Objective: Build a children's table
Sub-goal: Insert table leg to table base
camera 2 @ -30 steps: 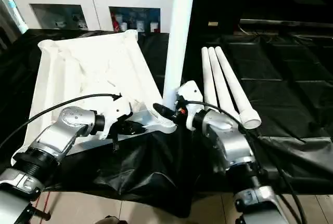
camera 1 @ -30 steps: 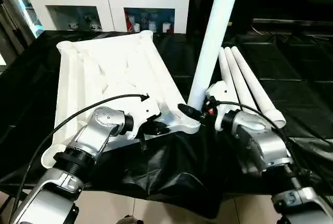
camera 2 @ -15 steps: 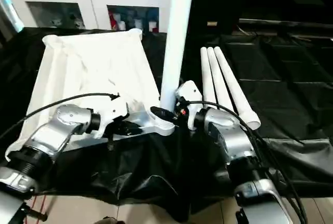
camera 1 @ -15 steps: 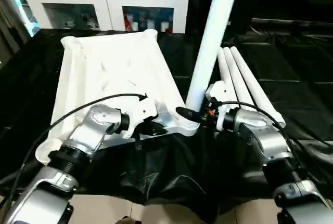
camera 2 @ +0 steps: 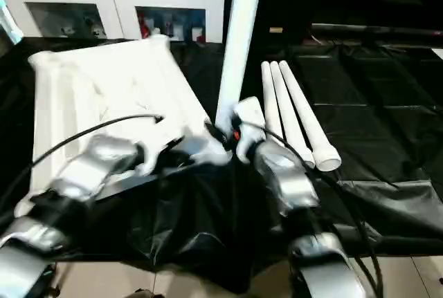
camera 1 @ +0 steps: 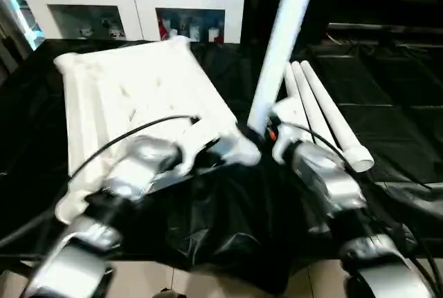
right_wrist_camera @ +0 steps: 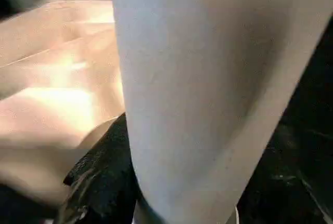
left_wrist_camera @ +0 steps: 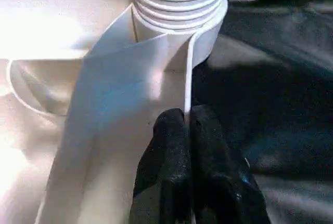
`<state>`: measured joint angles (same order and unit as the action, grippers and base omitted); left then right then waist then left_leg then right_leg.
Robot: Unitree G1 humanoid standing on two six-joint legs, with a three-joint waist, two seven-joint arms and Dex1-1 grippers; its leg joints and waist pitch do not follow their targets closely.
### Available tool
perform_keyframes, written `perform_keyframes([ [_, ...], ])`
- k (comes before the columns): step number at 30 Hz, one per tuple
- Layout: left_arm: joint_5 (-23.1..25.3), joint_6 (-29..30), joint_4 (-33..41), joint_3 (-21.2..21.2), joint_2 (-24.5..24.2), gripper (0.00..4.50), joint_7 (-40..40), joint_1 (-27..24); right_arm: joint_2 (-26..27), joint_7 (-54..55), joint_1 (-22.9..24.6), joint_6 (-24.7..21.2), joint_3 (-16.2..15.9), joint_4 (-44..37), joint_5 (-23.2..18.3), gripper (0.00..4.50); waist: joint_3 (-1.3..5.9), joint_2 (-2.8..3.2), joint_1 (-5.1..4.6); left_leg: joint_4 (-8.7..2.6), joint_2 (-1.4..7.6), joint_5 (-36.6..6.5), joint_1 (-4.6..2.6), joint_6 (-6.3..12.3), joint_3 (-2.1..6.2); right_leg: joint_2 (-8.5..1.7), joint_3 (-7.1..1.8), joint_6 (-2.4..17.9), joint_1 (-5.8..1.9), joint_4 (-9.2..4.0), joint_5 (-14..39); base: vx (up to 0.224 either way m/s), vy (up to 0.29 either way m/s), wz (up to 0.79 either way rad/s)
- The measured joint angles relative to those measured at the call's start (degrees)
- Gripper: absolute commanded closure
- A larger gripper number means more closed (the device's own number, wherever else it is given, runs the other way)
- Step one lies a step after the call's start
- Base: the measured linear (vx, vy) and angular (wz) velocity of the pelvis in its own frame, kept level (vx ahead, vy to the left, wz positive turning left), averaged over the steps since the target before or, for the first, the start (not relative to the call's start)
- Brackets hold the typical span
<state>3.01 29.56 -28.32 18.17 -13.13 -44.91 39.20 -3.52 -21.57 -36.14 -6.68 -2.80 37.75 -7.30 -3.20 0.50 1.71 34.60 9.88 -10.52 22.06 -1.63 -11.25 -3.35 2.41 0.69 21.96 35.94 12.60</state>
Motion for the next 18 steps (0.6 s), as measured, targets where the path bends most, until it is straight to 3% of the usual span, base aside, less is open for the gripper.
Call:
perform_keyframes([
  [4, 1.4, 1.8, -2.7, -0.5, 4.7, 4.50, 7.0, 2.0, 2.3, 9.0, -4.8, -1.2, 2.2, 5.7, 1.0, 2.59, 0.01, -0.02, -0.02, -0.12, 0.00, 0.0, -0.01, -0.01, -0.04, 0.00, 0.01, 0.0, -0.04, -0.18, 0.0, 0.000, 0.000, 0.00],
  [17, 2.2, 2.1, -3.1, -0.6, 5.1, 4.50, 8.7, 2.1, 3.8, 11.8, -6.6, -1.4, 3.0, 8.0, 3.1, 2.59, 0.03, -0.03, -0.22, -0.18, 0.01, 0.0, -0.10, -0.01, -0.04, 0.00, 0.03, 0.0, -0.07, -0.20, 0.0, 0.000, 0.000, 0.00],
  [18, 2.2, 2.1, -3.1, -0.6, 5.1, 4.50, 8.7, 2.1, 3.9, 11.8, -6.7, -1.4, 3.0, 8.1, 3.1, 2.24, 0.03, -0.03, -0.25, -0.18, 0.01, 0.0, -0.11, -0.02, -0.04, 0.00, 0.02, 0.0, -0.07, -0.20, 0.0, 0.000, 0.000, 0.00],
])
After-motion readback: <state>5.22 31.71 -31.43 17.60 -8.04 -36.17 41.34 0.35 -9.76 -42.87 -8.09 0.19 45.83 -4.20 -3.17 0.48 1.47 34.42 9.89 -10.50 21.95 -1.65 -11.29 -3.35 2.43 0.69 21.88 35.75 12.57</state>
